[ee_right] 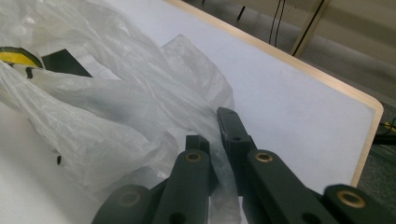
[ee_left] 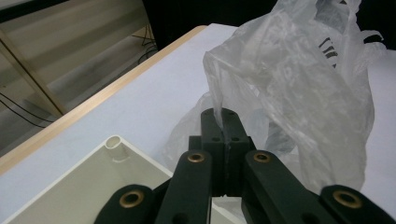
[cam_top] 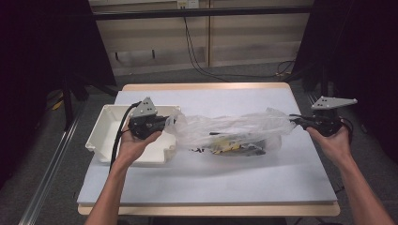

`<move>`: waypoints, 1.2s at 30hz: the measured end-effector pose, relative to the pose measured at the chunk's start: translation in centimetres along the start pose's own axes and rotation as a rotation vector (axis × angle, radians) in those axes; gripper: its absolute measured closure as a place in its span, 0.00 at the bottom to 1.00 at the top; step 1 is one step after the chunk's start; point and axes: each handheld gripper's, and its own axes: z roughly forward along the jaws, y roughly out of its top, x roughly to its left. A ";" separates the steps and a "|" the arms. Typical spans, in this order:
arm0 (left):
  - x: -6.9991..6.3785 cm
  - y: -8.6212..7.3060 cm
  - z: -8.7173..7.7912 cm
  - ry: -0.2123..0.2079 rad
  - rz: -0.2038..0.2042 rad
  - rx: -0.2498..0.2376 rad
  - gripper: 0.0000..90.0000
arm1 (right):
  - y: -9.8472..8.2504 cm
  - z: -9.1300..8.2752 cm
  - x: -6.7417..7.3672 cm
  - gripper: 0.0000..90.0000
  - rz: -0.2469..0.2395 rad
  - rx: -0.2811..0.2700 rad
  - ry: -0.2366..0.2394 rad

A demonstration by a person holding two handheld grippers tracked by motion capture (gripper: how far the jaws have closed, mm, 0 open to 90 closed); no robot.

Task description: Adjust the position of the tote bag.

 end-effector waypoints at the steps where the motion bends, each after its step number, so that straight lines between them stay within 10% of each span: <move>1: 0.1 0.0 0.3 -0.004 0.004 0.014 1.00 | 0.0 0.2 -0.1 1.00 -0.001 0.014 0.001; 20: 2.6 -3.3 3.6 -0.010 -0.098 0.079 1.00 | -2.3 5.4 -0.9 1.00 0.040 0.153 -0.033; 36: 1.6 -4.3 0.4 0.007 -0.170 -0.046 0.69 | -1.8 2.6 0.3 0.69 0.067 -0.029 0.078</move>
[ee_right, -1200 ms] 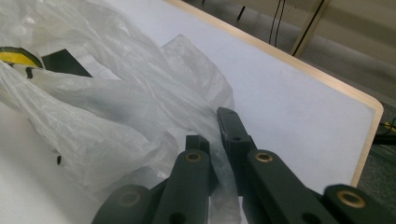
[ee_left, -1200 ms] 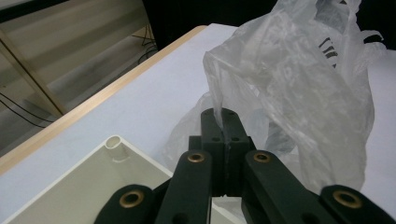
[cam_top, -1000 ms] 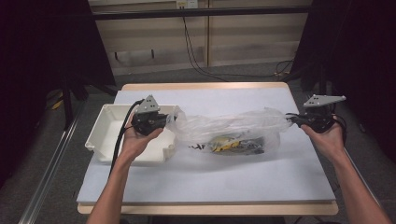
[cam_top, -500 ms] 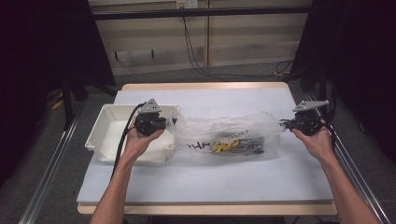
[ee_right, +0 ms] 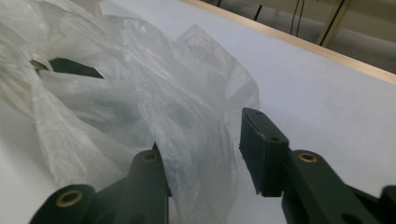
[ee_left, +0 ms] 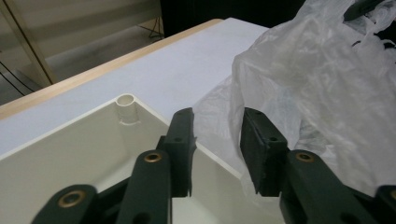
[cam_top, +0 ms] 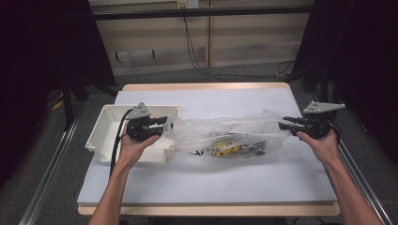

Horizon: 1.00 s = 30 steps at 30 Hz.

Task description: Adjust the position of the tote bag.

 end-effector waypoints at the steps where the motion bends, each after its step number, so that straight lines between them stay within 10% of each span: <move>1: -0.2 -0.1 -0.3 0.004 -0.003 -0.012 0.65 | 0.1 -0.1 0.1 0.67 0.002 -0.009 0.012; 19: -1.2 -0.1 -6.9 0.057 -0.017 -0.133 0.48 | 1.8 -3.5 1.6 0.37 -0.009 -0.142 0.049; 23: -2.7 1.3 -7.9 0.070 0.028 -0.158 0.62 | 2.7 -3.8 3.0 0.52 -0.043 -0.172 0.072; 30: -6.3 3.0 -5.4 -0.096 0.100 -0.132 0.87 | 4.3 -2.9 5.5 0.84 -0.102 -0.164 0.148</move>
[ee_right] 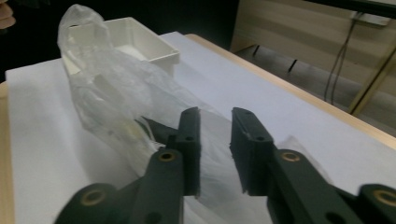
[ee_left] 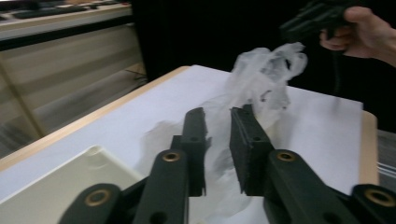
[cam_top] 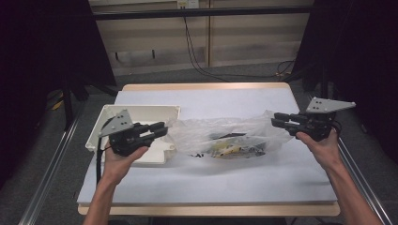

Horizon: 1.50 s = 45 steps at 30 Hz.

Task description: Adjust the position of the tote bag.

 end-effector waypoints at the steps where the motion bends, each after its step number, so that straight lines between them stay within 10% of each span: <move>1: -0.3 0.0 0.8 -0.023 -0.004 0.006 0.89 | 0.1 0.4 0.3 0.88 -0.008 0.009 0.011; 12: -0.4 0.0 8.9 -0.090 -0.019 0.169 0.96 | -0.4 4.9 1.4 0.98 -0.050 0.170 0.075; 15: -0.4 0.5 11.9 -0.124 0.028 0.297 0.96 | -0.3 6.4 1.1 0.99 -0.060 0.218 0.081; 23: -1.2 0.2 16.3 -0.134 0.083 0.453 0.96 | -1.0 9.2 -0.1 1.00 -0.058 0.314 0.064; 37: -1.1 -2.4 17.1 -0.073 0.143 0.703 0.90 | -3.5 8.3 -0.9 1.00 -0.088 0.462 -0.018; 45: -1.1 -3.7 17.5 -0.051 0.153 0.759 0.90 | -5.1 6.4 -1.1 1.00 -0.081 0.474 -0.051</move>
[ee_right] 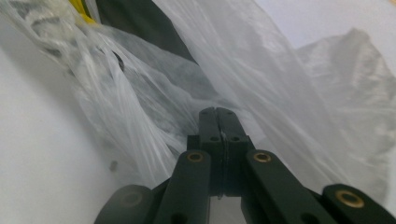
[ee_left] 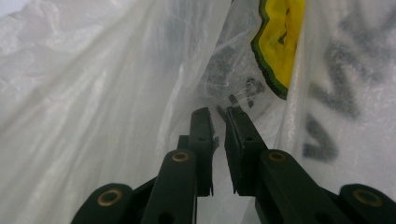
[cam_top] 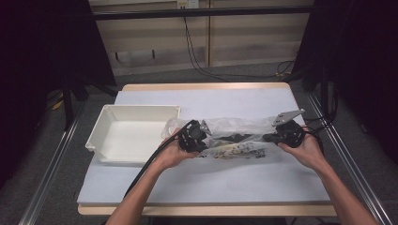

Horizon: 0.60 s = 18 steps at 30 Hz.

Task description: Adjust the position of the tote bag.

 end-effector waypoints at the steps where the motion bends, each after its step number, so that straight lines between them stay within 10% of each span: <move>1: 0.0 -0.1 0.1 -0.002 0.000 0.005 0.91 | -0.2 0.0 0.0 1.00 -0.001 0.007 -0.008; 18: -0.9 -1.7 1.0 -0.025 0.003 0.046 0.96 | -2.1 0.3 0.8 1.00 -0.005 0.079 -0.024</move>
